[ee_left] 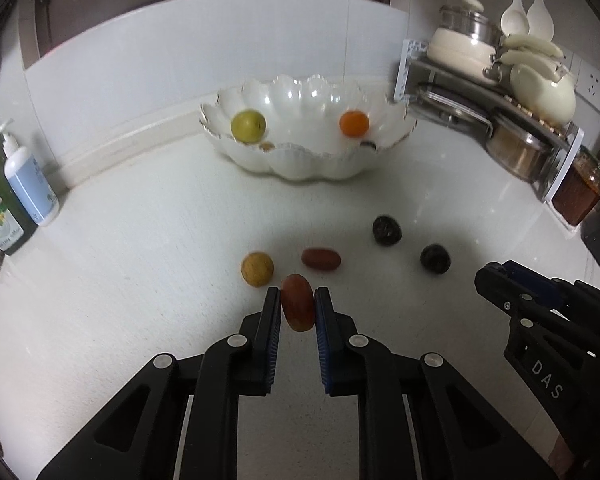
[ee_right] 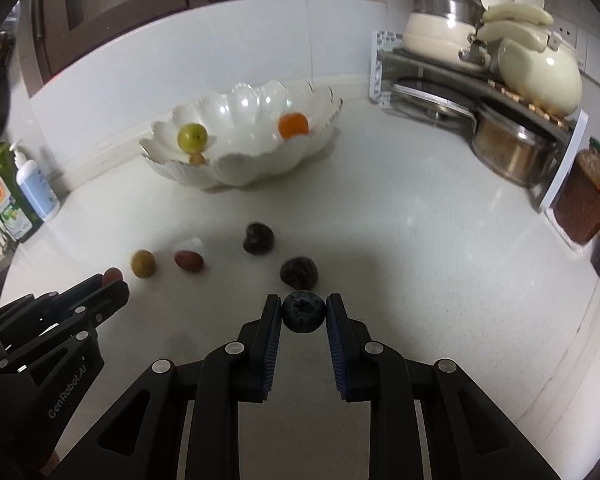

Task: Organize fruits
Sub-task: 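Carry the red date with the left gripper while the right gripper carries the blueberry over the bowl, then open the left gripper releasing the date while the right gripper releases the blueberry into the bowl, then withdraw both open tools from the bowl toward the fruits on the counter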

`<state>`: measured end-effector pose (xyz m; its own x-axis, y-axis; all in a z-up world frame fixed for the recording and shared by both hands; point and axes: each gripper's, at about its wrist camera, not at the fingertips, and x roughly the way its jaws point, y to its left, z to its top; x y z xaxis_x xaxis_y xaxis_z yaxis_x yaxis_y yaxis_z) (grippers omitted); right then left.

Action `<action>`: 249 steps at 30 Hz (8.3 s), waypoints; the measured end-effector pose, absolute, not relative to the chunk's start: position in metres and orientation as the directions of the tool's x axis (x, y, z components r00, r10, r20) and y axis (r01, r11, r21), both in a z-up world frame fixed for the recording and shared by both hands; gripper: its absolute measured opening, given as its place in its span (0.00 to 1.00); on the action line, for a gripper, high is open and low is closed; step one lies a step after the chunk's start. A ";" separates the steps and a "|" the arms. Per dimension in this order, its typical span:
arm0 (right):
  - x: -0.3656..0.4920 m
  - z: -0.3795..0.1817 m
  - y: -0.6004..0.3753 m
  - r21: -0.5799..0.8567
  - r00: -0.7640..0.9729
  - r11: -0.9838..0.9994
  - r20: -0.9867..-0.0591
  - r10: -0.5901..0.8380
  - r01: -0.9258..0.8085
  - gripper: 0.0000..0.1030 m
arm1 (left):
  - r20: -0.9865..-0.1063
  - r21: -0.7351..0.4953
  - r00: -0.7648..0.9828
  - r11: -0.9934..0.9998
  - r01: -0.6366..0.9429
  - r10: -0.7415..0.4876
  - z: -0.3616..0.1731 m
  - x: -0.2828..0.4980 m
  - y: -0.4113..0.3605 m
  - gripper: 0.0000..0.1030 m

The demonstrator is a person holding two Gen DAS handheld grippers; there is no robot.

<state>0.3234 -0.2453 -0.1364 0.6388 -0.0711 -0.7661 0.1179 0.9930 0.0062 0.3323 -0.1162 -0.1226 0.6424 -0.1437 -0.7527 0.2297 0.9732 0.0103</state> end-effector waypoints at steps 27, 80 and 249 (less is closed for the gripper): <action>0.325 -0.060 -0.219 0.038 0.786 0.999 -0.618 0.012 0.015 0.24 | -0.596 0.019 0.785 0.975 0.223 -0.169 -0.041 0.322 -0.110 0.18; 0.460 -0.028 -0.227 0.025 0.765 1.000 -0.643 0.031 -0.019 0.24 | -0.638 0.001 0.742 0.963 0.270 -0.207 0.003 0.454 -0.124 0.18; 0.354 -0.066 -0.235 0.038 0.688 0.999 -0.726 0.004 0.035 0.27 | -0.667 0.057 0.704 0.926 0.373 -0.243 -0.038 0.350 -0.115 0.36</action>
<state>0.3543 -0.2349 -0.0655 0.6880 0.0038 -0.7257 0.0346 0.9987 0.0380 0.3499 -0.1154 -0.0383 0.7044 -0.2432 -0.6669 0.3733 0.9260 0.0566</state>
